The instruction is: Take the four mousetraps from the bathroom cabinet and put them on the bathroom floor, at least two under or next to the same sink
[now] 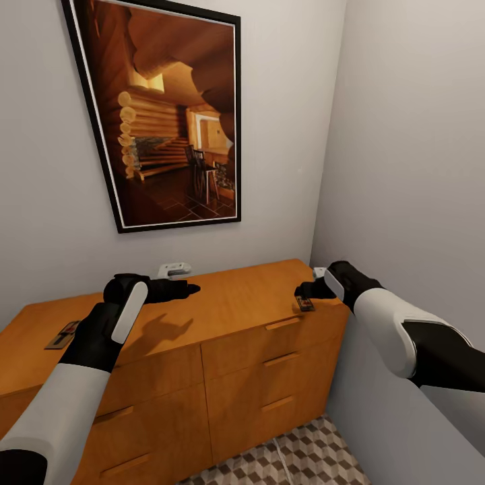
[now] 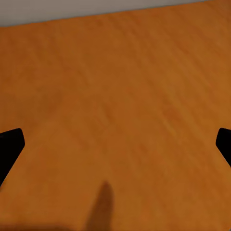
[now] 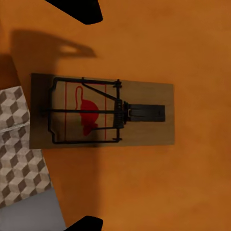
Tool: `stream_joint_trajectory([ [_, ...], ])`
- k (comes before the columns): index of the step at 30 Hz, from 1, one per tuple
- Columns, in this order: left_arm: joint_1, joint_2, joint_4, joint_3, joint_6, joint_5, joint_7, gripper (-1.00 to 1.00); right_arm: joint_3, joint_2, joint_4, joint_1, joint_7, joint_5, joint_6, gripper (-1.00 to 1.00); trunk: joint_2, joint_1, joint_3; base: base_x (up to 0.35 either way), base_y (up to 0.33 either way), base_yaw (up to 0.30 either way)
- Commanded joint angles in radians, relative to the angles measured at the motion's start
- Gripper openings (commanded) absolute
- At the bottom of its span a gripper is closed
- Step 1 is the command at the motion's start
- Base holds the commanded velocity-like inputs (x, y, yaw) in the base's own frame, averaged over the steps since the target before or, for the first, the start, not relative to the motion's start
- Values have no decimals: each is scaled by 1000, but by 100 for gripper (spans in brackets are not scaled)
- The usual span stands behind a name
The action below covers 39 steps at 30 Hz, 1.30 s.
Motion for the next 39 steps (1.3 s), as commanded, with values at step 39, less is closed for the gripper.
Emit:
stream_joint_trajectory([
  [39,-1,1,13,-2,3,0,3,100,-4,0,3,0,5,9,3,100,-1,0,-1,0,0,0],
])
